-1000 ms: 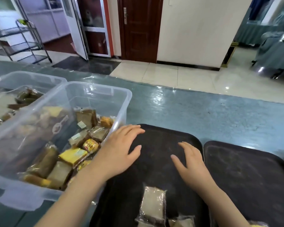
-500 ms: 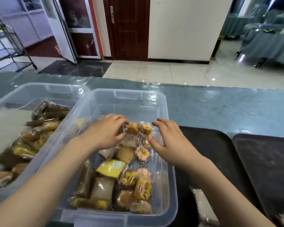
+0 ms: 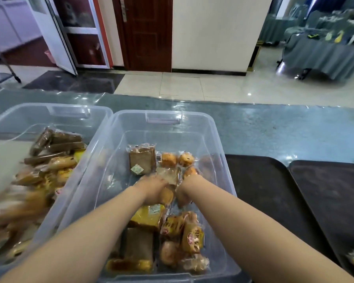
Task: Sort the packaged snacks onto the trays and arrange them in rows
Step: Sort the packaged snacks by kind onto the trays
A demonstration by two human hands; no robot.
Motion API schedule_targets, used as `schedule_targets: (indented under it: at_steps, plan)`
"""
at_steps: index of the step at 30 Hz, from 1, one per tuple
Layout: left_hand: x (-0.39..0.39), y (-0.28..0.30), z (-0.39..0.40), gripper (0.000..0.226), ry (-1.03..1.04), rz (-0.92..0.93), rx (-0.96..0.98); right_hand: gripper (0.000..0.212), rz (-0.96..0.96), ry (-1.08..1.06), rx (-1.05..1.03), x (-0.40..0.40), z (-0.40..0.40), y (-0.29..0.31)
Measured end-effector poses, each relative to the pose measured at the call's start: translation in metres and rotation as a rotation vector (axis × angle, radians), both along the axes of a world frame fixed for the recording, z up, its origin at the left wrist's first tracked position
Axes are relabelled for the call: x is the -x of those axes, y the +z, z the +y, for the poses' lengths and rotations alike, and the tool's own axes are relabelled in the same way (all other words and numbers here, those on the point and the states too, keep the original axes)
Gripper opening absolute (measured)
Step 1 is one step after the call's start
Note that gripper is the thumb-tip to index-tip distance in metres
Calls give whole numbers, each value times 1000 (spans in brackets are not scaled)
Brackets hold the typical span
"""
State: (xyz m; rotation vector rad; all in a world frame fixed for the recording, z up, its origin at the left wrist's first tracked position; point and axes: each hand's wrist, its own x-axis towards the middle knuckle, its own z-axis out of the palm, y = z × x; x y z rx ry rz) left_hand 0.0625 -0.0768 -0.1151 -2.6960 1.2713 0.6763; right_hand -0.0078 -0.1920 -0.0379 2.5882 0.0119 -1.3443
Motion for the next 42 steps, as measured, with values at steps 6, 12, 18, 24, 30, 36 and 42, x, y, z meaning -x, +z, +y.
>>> schedule_targets:
  at_steps: [6,12,18,24,30,36,42]
  plan:
    - [4,-22,2,52,-6,-34,15,72,54,42,-8,7,11,-10]
    - [2,-15,0,58,-42,-86,-27,66,83,24,-35,20,14,1]
    - [4,-14,0,52,-43,-82,-52,76,62,29,-18,22,17,-3]
    - [0,-12,1,40,-72,-101,-109,73,72,-30,-14,7,12,-19]
    - [-6,-10,1,36,-54,-64,-93,62,47,-48,23,0,8,-17]
    - [-10,-1,4,33,-22,-18,-71,40,-74,-234,-35,-12,-2,-12]
    - [-32,20,12,24,191,88,27,23,-109,-453,-158,-24,-28,10]
